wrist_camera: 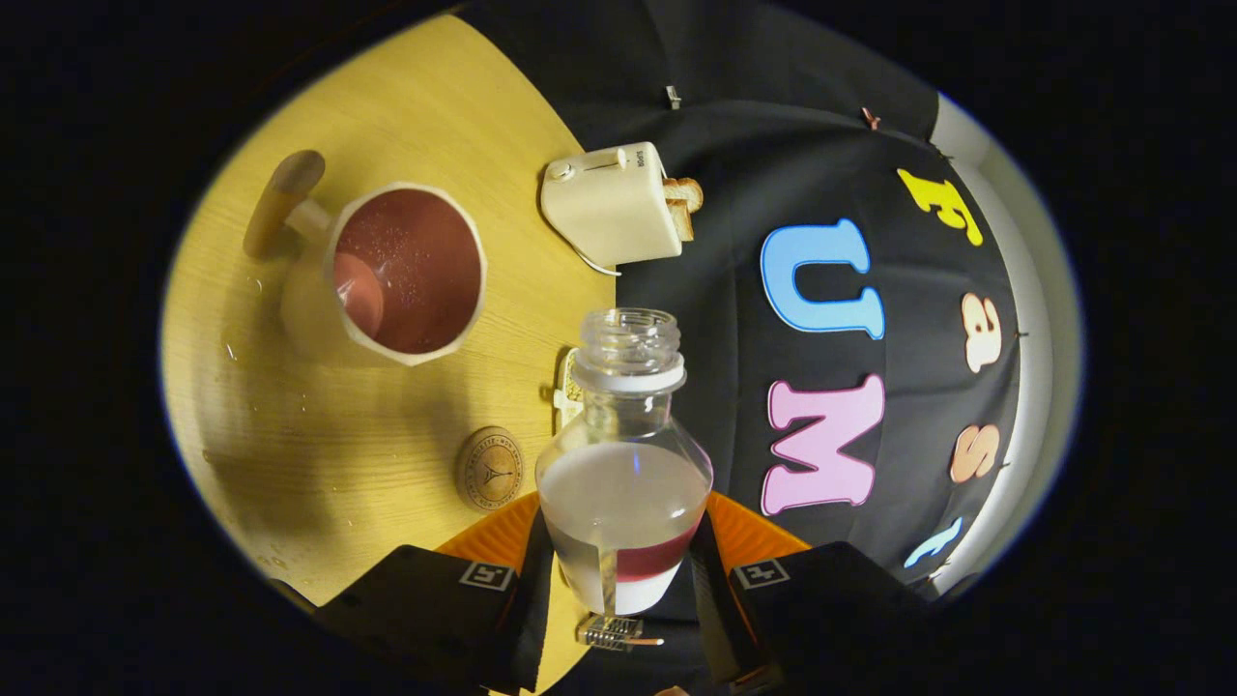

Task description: Take the bottle from table, then pour the juice into the cup, finally place the bottle on the coaster

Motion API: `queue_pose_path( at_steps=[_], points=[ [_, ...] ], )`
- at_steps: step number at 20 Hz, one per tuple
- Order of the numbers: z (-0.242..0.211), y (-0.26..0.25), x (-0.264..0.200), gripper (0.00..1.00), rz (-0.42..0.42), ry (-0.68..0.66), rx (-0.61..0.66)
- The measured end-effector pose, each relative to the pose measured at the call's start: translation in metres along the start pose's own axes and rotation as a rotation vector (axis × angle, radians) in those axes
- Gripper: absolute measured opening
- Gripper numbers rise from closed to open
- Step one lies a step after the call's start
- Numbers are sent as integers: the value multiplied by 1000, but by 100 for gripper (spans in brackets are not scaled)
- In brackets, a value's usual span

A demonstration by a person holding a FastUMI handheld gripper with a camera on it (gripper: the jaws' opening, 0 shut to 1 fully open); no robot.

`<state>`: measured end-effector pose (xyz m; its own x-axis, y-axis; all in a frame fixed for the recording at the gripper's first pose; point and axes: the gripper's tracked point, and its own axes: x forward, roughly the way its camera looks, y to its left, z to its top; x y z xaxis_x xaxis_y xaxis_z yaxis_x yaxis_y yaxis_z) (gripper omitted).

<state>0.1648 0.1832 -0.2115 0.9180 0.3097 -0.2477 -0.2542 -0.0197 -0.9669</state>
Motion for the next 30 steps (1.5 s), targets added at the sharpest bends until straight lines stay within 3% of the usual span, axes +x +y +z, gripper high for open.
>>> queue_pose_path(
  at_steps=[18, 30],
  points=[
    [33, -10, 11, 67, -59, -118, -386],
    [44, -16, 16, 66, -77, -170, -552]
  ],
)
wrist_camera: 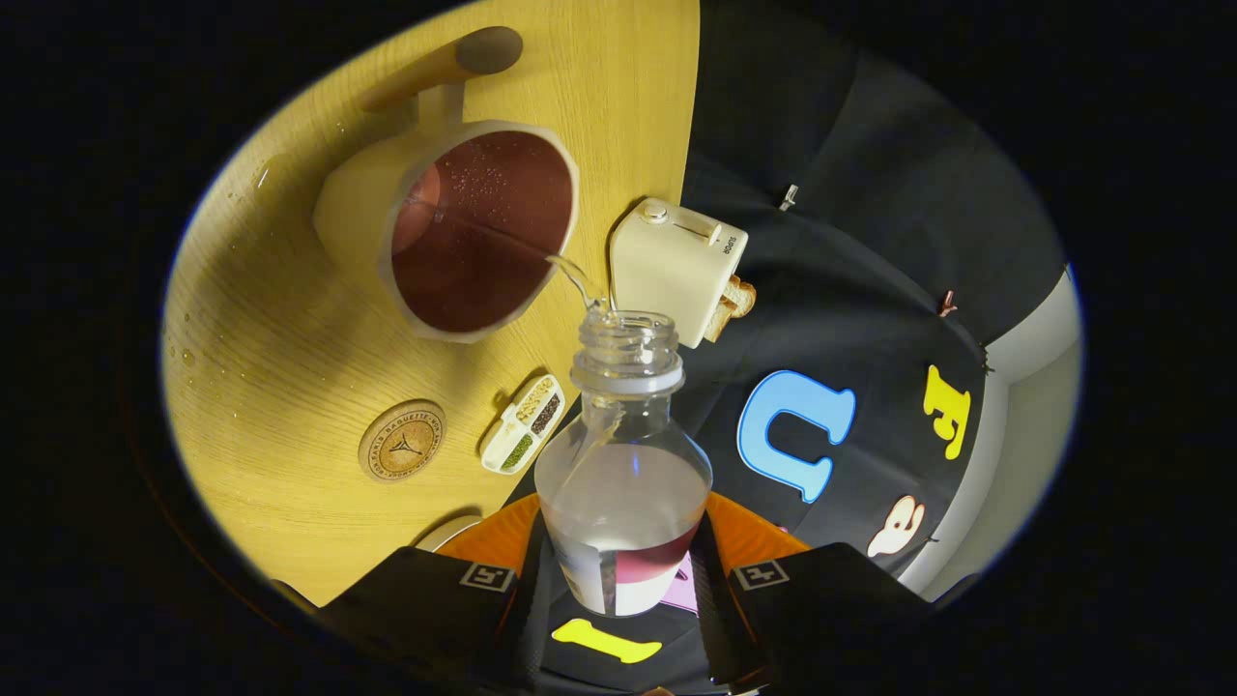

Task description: Take the bottle from table, then pour the juice into the cup, finally place the bottle on the coaster

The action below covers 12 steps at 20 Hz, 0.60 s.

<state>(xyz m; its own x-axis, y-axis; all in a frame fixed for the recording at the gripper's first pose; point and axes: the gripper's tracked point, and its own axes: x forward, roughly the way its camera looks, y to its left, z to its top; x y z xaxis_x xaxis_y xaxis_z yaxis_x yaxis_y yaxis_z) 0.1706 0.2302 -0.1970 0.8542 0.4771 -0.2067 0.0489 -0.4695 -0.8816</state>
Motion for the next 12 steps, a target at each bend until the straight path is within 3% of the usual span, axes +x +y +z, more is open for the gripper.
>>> queue_pose_path(
  at_steps=[12],
  points=[
    [-6, -7, 4, 66, -11, -48, -137]
  ],
)
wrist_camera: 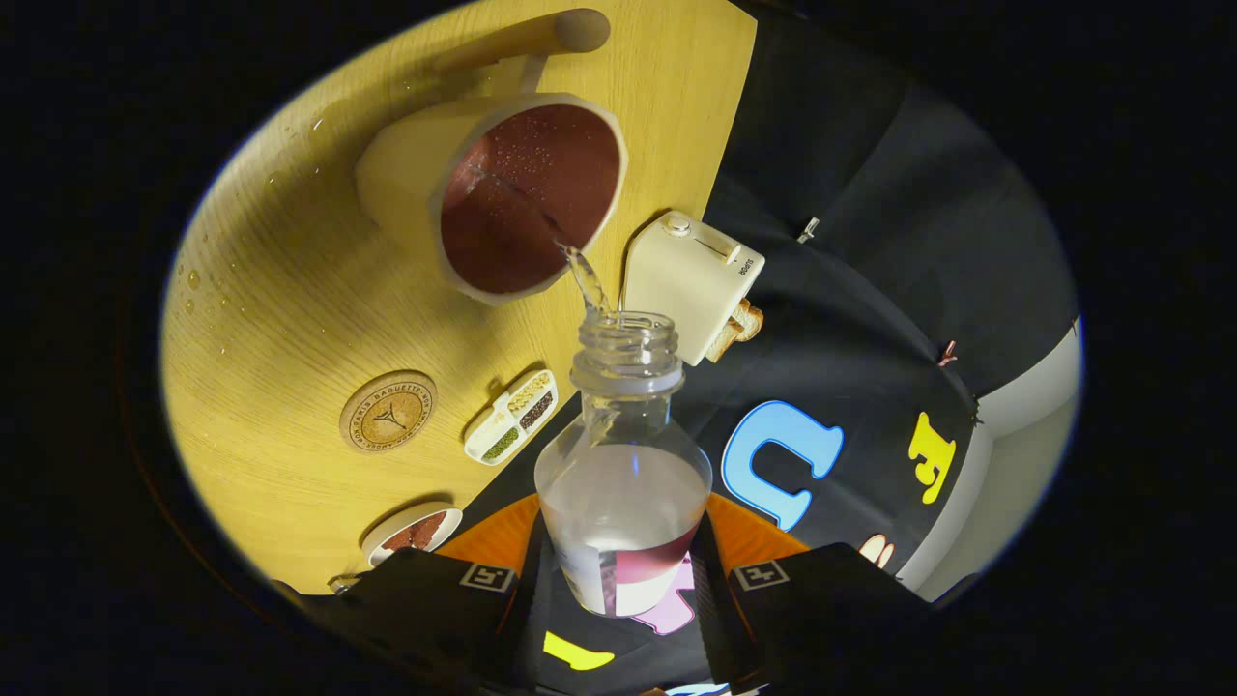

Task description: Take the bottle from table, then pour the juice into the cup, finally place the bottle on the coaster

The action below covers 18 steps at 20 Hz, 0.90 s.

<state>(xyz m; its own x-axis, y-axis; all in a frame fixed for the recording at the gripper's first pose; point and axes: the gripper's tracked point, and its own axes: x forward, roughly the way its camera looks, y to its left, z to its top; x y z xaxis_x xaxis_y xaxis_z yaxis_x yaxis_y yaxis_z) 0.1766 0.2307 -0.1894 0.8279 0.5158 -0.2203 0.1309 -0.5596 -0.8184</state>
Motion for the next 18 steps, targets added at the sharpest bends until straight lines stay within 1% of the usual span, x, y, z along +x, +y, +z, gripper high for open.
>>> queue_pose_path(
  at_steps=[12, 18],
  points=[
    [14, -7, 0, 66, -17, -59, -100],
    [11, -8, 2, 67, -14, -53, -106]
  ],
)
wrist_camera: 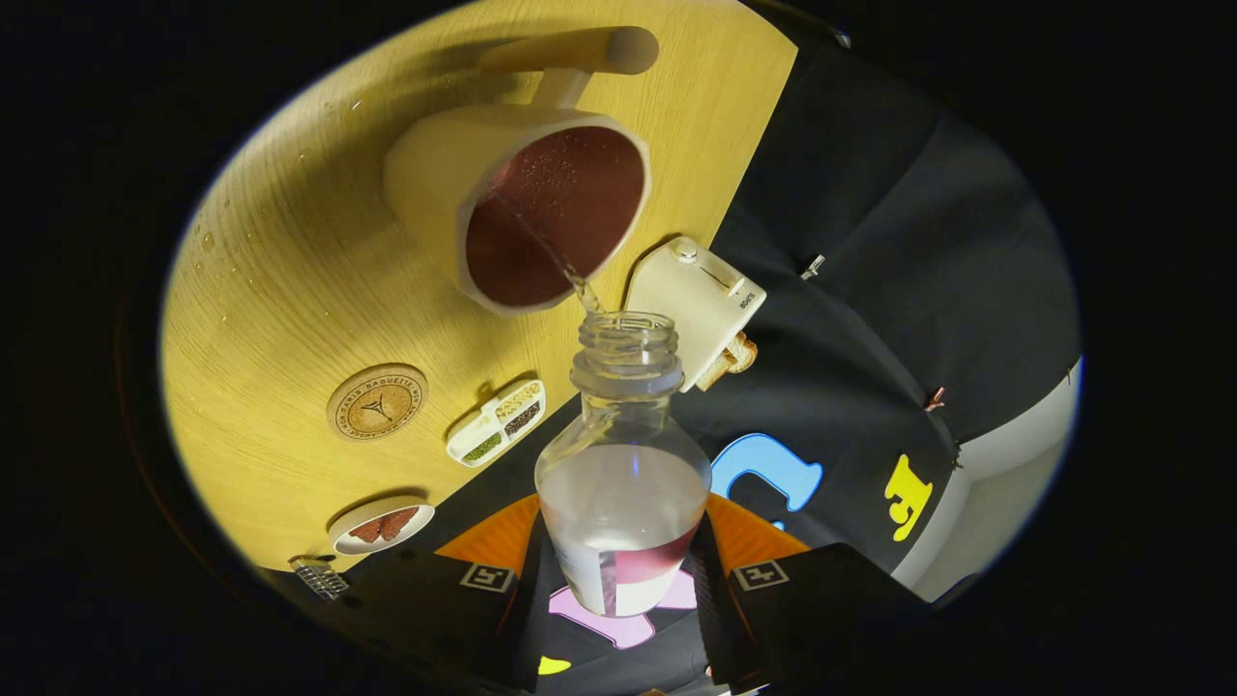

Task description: Take the bottle from table, then pour the juice into the cup, finally place the bottle on the coaster

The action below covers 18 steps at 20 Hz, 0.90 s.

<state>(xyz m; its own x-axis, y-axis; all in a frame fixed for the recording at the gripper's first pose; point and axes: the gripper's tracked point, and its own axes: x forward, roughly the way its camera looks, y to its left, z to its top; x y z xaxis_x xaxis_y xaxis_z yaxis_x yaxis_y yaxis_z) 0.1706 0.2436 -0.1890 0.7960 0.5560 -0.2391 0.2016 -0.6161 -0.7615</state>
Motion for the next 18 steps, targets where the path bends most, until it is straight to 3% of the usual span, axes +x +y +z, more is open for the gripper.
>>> queue_pose_path(
  at_steps=[18],
  points=[
    [13, -13, -3, 66, -38, -22, -105]
  ],
)
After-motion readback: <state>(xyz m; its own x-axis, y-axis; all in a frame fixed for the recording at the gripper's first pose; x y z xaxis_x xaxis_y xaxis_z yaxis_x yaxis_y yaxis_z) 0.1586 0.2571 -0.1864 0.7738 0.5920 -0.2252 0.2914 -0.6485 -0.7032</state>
